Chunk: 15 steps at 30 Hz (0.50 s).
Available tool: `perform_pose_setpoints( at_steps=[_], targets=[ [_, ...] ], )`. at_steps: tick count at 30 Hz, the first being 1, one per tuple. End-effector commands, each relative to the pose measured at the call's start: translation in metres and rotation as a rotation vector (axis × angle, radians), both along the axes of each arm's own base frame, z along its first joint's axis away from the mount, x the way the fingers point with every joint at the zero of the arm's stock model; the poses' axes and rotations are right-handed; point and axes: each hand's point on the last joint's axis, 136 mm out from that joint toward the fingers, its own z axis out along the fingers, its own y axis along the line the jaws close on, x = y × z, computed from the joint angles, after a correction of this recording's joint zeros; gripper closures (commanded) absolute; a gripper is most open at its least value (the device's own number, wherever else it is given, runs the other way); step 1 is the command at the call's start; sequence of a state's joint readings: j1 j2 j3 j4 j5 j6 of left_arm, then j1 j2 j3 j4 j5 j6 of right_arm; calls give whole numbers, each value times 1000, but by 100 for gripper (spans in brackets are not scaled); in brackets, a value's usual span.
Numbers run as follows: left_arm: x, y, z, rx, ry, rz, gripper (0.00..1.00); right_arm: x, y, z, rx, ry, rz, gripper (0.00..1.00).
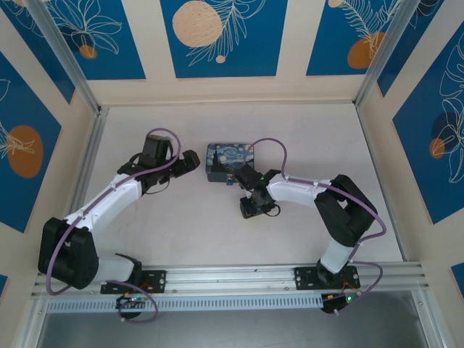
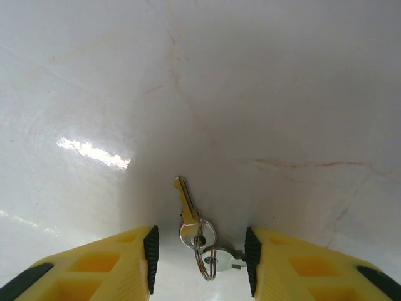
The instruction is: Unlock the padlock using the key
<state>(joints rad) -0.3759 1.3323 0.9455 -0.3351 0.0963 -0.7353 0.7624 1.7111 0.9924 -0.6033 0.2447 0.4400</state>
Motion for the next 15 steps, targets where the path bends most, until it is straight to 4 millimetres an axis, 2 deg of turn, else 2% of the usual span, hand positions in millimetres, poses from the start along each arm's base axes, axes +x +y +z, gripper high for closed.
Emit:
perform_pose_setpoints(
  at_steps=[1,7,15],
  targets=[
    [3,-5,8,-3,-9,4,0,-7,-6,-6,-32,27,3,59],
    [3,-4,8,0,-9,6,0,2,1,-6,-30,15,7,61],
    [3,-5,7,-2,-11,5,0,8,4,-7,-31,17,13,69]
  ],
)
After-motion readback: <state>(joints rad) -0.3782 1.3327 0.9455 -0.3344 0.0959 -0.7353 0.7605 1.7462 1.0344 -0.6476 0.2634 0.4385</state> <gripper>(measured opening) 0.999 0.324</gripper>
